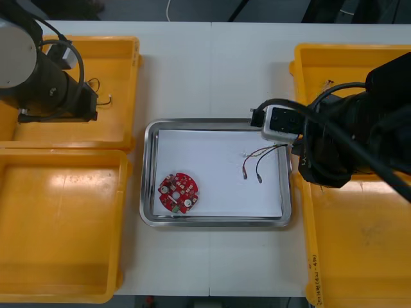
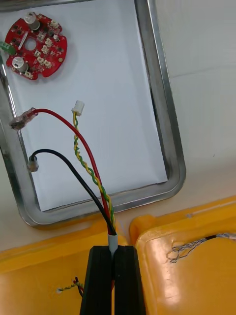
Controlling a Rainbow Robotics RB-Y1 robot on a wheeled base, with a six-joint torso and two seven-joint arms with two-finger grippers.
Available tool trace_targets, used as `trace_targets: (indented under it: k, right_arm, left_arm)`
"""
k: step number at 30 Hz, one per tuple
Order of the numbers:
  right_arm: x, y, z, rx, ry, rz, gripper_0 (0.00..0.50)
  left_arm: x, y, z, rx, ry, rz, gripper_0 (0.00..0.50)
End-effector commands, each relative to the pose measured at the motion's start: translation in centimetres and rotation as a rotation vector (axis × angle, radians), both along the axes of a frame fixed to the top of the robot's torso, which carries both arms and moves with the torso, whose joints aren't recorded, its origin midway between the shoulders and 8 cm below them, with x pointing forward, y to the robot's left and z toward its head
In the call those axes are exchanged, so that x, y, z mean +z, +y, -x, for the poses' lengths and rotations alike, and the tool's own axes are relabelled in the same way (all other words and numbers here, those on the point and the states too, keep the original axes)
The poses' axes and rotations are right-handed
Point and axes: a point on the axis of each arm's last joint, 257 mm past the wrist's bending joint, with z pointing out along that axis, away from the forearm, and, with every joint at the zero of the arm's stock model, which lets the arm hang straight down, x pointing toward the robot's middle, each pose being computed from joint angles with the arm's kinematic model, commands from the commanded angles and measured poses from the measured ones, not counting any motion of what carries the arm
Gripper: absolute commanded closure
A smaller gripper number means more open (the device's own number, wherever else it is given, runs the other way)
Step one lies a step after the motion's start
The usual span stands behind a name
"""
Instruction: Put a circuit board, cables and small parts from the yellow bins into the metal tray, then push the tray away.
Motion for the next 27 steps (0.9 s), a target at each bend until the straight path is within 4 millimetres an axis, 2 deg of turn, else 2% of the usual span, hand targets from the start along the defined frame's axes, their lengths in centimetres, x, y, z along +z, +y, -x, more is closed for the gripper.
trace_targets:
  k: [1, 3, 6, 11, 15, 23, 27]
  right_arm:
    - [0.3, 2.4, -0.4, 0.086, -0.062, 0.047, 0.5]
    - [0.0, 2.9, -0.5, 0.108, -0.078, 0.068, 0.5]
    - [-0.9, 3.6, -0.9, 0.134, -0.083, 0.104, 0.5]
    - [-2.8, 4.0, -1.7, 0.114, -0.016, 0.105, 0.5]
    - [-3.8, 4.1, -2.4, 0.091, 0.015, 0.103, 0.5]
    - [-6.7, 3.3, -3.4, 0.052, 0.004, 0.219, 0.5]
    - [-7.8, 3.6, -3.7, 0.047, 0.009, 0.252, 0.5]
  left_arm:
    - [3.1, 1.8, -2.2, 0.122, -0.048, 0.022, 0.0]
    - [2.9, 2.3, -2.6, 0.148, -0.035, 0.023, 0.0]
    - [3.4, 2.8, -4.2, 0.179, -0.057, 0.043, 0.0]
    - [4.1, 2.7, -6.4, 0.203, -0.095, 0.08, 0.0]
    - [4.3, 2.5, -7.9, 0.224, -0.121, 0.106, 0.0]
    - [4.5, 2.9, -11.2, 0.273, -0.17, 0.15, 0.0]
    - [4.2, 3.0, -12.4, 0.287, -0.185, 0.169, 0.0]
